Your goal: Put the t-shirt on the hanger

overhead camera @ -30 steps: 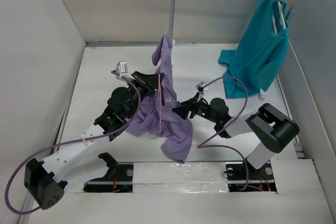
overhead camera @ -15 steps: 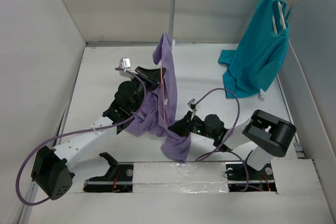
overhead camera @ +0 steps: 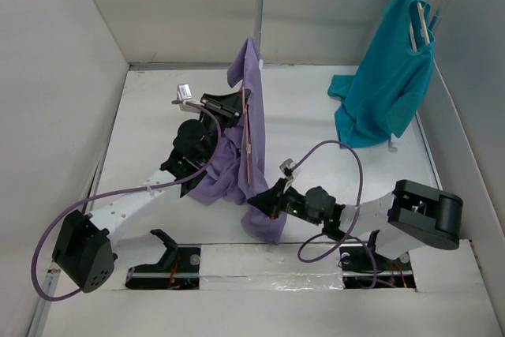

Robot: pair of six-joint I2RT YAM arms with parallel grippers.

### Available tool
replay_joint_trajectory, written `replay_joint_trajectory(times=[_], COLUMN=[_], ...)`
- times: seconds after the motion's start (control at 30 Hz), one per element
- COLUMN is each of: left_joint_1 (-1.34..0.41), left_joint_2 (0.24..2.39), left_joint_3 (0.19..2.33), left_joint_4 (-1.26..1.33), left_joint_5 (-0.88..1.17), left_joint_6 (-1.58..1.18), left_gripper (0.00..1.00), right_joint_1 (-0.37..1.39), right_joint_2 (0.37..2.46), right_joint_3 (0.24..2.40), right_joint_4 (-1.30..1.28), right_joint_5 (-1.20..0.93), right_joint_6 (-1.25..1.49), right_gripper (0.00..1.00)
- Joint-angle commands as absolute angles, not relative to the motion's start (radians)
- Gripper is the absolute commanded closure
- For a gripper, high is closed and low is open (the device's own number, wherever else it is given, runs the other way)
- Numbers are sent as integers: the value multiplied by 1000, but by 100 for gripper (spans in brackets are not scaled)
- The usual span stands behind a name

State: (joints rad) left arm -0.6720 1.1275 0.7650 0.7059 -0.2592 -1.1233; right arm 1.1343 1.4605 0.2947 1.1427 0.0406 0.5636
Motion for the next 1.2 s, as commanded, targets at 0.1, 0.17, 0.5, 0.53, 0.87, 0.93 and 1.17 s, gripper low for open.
replay_joint_trajectory(times=[0.1,0.17,0.5,0.53,0.87,0.93,1.17], left_joint_1=[-667,-667,-712,-712,-712,-712,-712], left_joint_2=[1154,1161,1235,1239,1304,1296,1161], left_joint_3=[784,788,662,644,624,600,551], left_joint_4=[931,937,1041,1060,1135,1137,901], left_joint_5=[-285,-285,-342,-347,-226,-173,-106], left_joint_6=[-1215,-1223,-1161,-1163,-1195,-1206,-1129], left_gripper=[100,100,100,100,100,100,100], right_joint_1=[1226,1226,1264,1264,1234,1220,1175], right_joint_2=[1489,1508,1196,1157,1084,1115,1216], right_joint_3=[255,255,389,431,601,672,660], right_joint_4=[1132,1146,762,629,321,252,314], right_joint_5=[195,196,255,259,316,298,273], right_joint_6=[623,633,634,635,600,594,580], right_gripper=[100,100,100,100,100,100,100])
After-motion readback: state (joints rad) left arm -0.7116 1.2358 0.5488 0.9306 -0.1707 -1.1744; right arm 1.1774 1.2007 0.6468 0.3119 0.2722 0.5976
